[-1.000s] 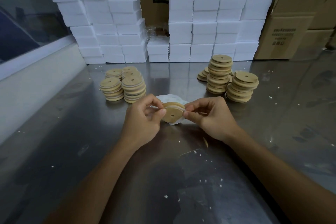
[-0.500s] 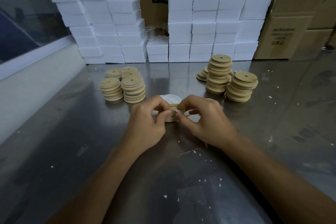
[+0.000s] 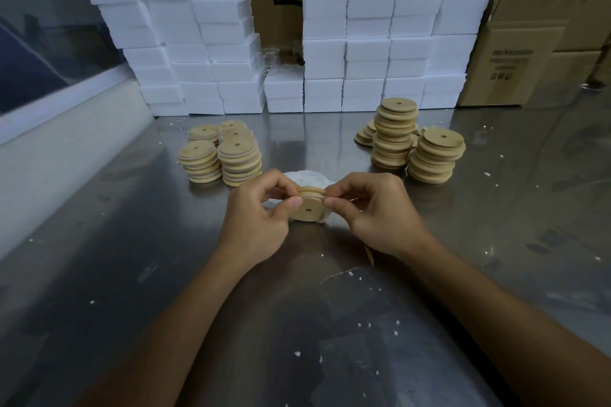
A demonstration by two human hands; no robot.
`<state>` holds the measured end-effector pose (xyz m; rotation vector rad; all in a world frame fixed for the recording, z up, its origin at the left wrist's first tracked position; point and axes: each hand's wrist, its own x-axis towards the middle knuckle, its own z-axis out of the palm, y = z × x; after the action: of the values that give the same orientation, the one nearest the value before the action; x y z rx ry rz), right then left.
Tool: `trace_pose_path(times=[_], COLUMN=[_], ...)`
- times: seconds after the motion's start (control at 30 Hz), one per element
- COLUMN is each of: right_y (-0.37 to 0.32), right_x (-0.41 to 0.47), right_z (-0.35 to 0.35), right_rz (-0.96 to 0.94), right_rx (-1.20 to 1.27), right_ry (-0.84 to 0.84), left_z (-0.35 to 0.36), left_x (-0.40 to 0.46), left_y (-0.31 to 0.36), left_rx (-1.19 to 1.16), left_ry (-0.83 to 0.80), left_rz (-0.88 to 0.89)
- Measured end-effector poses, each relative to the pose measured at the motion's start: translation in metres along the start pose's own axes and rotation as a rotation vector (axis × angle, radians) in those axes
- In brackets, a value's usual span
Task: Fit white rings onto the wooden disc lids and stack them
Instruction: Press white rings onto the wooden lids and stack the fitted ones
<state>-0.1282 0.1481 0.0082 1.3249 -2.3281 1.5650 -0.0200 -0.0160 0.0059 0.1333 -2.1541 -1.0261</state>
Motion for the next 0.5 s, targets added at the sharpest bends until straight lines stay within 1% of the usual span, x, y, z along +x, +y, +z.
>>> trace_pose_path(times=[0.17, 0.4, 0.5], right_y=[0.0, -0.0012, -0.0028], right_x=[-0.0036, -0.0033, -0.0019], right_z=[0.0004, 0.0016, 0.0013], right_rz=[0.012, -0.004, -0.034], right_rx=[0.038, 0.028, -0.012], right_ry=[-0.009, -0.006, -0.02], left_z=[-0.0011, -0.001, -0.0005], left_x=[-0.0001, 0.0, 0.0], left_y=[-0.004, -0.0062, -0.0043], left_rx=[-0.014, -0.091, -0.125], left_ry=[0.004, 0.018, 0.028], left_rz=[-0.046, -0.101, -0.132])
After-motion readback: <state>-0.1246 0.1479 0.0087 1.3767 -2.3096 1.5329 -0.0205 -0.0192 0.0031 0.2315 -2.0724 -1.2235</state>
